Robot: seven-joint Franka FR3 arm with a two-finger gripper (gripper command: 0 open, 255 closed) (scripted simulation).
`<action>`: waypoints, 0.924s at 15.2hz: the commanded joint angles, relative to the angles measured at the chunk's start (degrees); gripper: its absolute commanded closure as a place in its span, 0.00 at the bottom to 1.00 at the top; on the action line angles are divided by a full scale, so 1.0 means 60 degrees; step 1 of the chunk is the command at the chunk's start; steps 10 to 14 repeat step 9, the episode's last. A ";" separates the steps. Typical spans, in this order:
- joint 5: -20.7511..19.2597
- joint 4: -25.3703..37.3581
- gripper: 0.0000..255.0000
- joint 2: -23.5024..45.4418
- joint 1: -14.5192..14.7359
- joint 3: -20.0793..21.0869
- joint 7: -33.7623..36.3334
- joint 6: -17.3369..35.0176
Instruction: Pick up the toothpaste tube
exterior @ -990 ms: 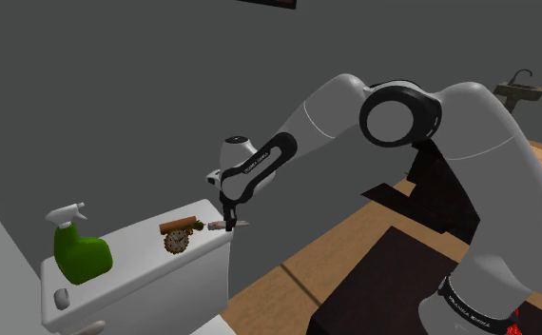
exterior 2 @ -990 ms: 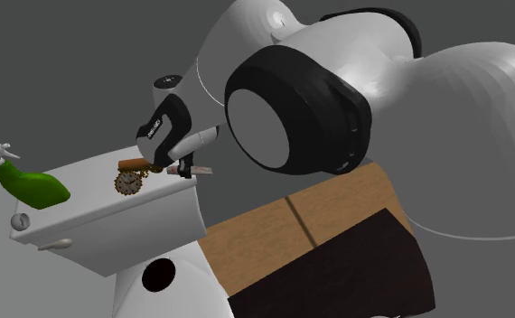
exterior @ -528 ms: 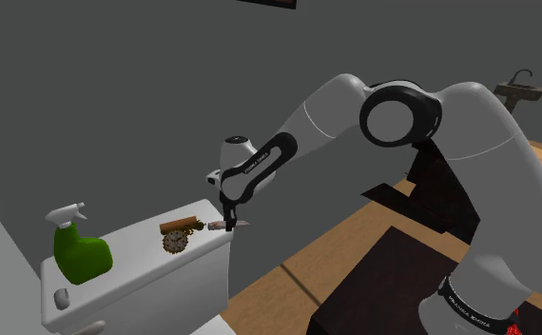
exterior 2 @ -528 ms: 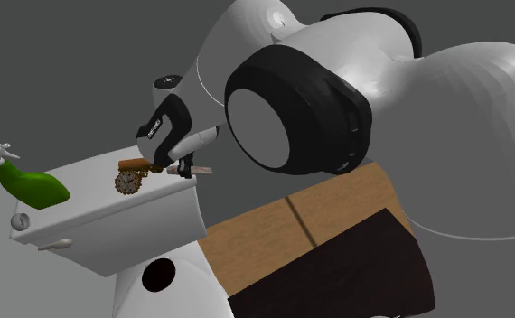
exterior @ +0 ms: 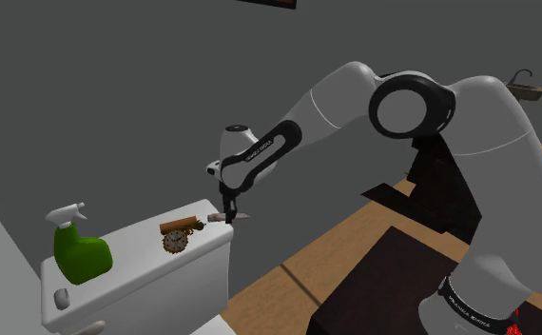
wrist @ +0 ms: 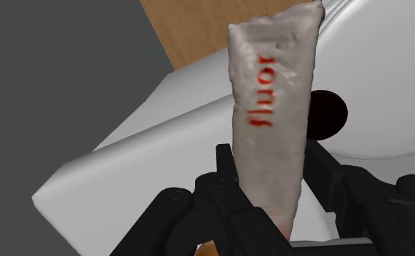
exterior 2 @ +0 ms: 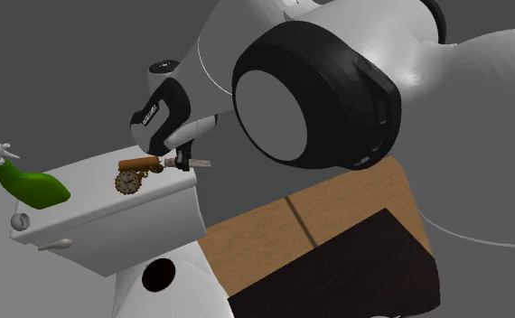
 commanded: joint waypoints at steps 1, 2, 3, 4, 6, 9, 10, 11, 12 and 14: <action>0.0000 -0.0102 1.00 -0.0213 0.0013 0.0003 0.0024 -0.0113; 0.0001 -0.0116 1.00 -0.0307 0.0012 0.0004 0.0028 -0.0193; 0.0001 -0.0132 1.00 -0.0401 0.0011 0.0004 0.0032 -0.0271; 0.0001 -0.0146 1.00 -0.0494 0.0010 0.0005 0.0035 -0.0351; 0.0002 -0.0166 1.00 -0.0677 0.0008 0.0006 0.0043 -0.0513; 0.0003 -0.0175 1.00 -0.0781 0.0006 0.0007 0.0047 -0.0608; 0.0003 -0.0175 1.00 -0.0781 0.0006 0.0007 0.0047 -0.0608; 0.0003 -0.0175 1.00 -0.0781 0.0006 0.0007 0.0047 -0.0608; 0.0003 -0.0175 1.00 -0.0781 0.0006 0.0007 0.0047 -0.0608; 0.0003 -0.0175 1.00 -0.0781 0.0006 0.0007 0.0047 -0.0608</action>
